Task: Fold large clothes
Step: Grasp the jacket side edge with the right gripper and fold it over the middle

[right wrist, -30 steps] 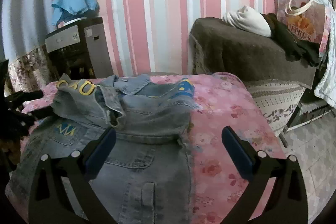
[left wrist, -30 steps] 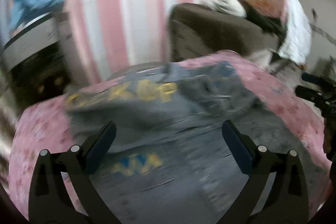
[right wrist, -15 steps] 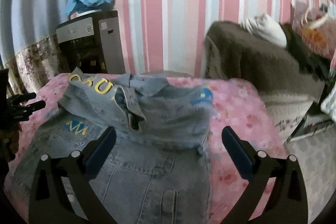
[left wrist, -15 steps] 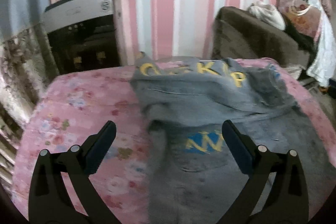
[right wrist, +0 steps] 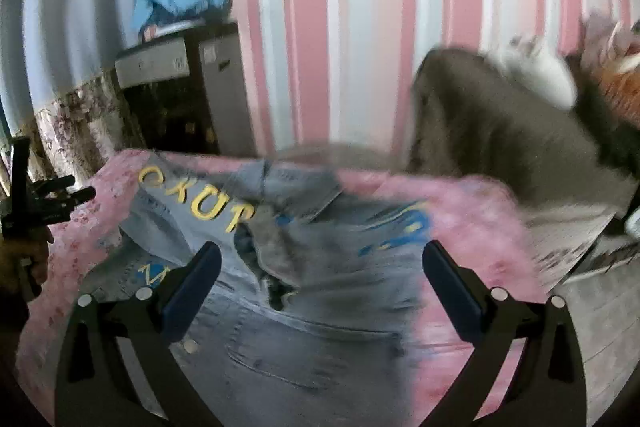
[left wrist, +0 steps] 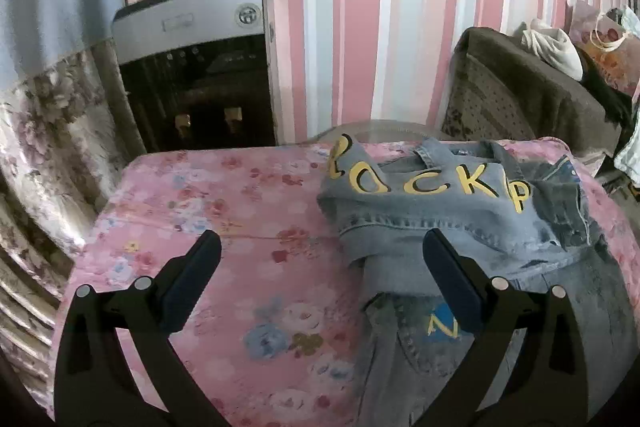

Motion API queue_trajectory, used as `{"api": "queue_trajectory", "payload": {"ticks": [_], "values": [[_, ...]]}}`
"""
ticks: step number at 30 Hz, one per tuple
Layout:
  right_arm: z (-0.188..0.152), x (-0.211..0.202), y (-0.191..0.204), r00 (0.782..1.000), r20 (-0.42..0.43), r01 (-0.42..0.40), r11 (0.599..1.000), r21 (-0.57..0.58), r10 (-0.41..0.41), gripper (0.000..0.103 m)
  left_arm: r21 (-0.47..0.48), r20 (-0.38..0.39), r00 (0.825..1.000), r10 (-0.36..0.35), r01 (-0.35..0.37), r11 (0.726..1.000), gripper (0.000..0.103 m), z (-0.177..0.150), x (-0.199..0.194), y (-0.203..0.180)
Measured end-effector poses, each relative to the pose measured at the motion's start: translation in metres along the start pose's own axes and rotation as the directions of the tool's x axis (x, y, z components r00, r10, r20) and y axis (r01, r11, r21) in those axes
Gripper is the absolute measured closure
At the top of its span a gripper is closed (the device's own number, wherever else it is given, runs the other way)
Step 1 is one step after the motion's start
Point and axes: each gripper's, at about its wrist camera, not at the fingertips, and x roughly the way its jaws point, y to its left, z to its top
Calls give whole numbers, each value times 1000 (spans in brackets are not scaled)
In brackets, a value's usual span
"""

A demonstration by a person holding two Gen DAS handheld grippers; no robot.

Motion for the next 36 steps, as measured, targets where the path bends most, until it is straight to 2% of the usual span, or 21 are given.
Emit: {"api": "queue_trajectory", "payload": {"ticks": [6,7,8,9,10,14,17,19,21,23,27,29,31,33,35,36], "values": [[-19,72,27,997,-73,-29,998,-49,26,3,58,-64,998,27,-23,998,3,-6,40,-13],[-19,80,29,997,-78,-28,998,-55,23,9,61,-69,997,29,-24,998,3,-6,45,-14],[-19,88,29,996,-88,-31,998,-51,26,20,57,-79,997,27,-22,998,3,-5,51,-14],[-19,98,26,992,-120,-41,998,-37,37,68,53,-83,996,23,-18,998,3,-5,54,-14],[-18,103,21,989,-138,-51,998,-25,47,95,49,-88,996,21,-17,999,3,-4,59,-15],[-1,87,-12,999,-32,37,999,5,-37,96,62,-85,996,29,-24,998,3,5,71,-21],[5,77,-42,992,-3,123,991,55,-123,96,58,-78,997,26,-21,998,3,15,78,-23],[2,77,-66,991,-52,128,985,112,-123,96,57,-80,996,29,-24,998,3,20,84,-26],[-4,88,-74,986,-126,120,988,102,-107,95,64,-100,995,18,-12,998,3,25,95,-33],[-16,102,-75,974,-187,140,988,63,-126,95,96,-139,990,32,-18,995,3,24,111,-43],[-30,107,-89,973,-210,126,985,122,-98,91,177,-209,968,137,-101,979,3,7,147,-51],[-33,109,-87,972,-211,132,985,110,-107,87,129,-205,964,169,-145,981,3,0,154,-35],[-36,110,-83,970,-204,151,985,82,-132,77,79,-226,962,152,-138,987,3,-4,159,-24],[-39,106,-84,975,-165,166,983,81,-151,65,63,-205,968,146,-136,989,3,-4,154,-22],[-32,88,-85,986,-84,153,982,112,-144,57,71,-164,977,138,-128,989,5,0,141,-26],[-25,73,-84,989,-29,149,982,119,-147,46,64,-151,980,126,-118,991,5,2,135,-25]]}}
